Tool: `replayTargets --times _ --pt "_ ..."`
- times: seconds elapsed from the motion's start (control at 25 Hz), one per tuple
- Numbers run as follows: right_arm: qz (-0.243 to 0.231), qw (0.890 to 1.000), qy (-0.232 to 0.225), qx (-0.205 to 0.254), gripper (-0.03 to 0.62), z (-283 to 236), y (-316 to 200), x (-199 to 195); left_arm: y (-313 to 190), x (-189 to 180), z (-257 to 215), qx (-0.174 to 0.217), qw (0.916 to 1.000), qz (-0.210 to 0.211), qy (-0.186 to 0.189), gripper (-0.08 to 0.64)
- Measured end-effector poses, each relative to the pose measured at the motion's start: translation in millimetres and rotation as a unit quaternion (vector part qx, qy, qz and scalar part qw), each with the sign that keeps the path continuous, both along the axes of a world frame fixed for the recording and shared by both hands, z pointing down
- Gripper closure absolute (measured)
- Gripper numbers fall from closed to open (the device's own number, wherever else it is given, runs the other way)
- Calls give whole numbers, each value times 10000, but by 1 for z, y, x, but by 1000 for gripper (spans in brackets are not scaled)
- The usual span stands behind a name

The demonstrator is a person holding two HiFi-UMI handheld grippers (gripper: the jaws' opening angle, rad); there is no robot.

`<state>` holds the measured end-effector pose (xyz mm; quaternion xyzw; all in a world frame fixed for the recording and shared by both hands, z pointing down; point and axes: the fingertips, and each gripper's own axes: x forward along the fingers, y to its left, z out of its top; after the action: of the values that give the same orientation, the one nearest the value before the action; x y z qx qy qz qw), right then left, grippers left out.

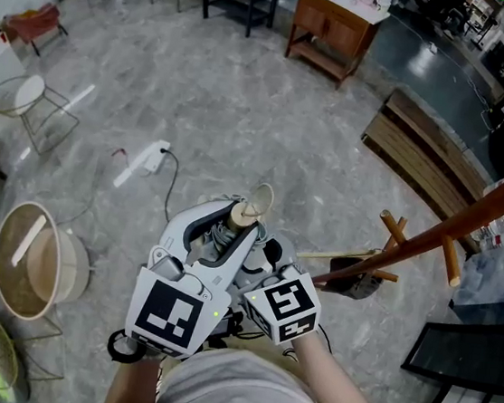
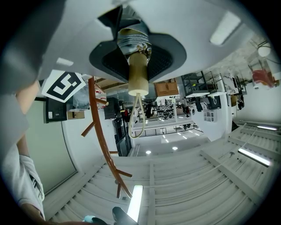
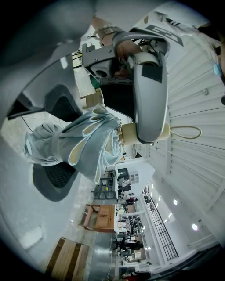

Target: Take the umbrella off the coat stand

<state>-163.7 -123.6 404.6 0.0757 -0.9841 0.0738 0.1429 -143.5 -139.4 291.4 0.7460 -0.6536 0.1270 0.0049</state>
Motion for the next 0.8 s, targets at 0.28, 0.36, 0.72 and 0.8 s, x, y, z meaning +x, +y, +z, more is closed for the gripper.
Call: replayTargets --times 0.28,0.36,0.72,0.8 --pt "120 9999 24 18 322 -1 -4 5 -2 5 -1 20 9999 121 -17 408" --pt "146 9999 29 5 322 0 -5 5 -3 5 -1 9 9999 143 -17 408" --pt "179 9998 42 -17 324 0 -4 7 -3 8 0 -14 9997 224 -44 408" --pt "179 9998 38 -35 324 0 -3 6 -3 8 0 -18 9997 228 -51 408"
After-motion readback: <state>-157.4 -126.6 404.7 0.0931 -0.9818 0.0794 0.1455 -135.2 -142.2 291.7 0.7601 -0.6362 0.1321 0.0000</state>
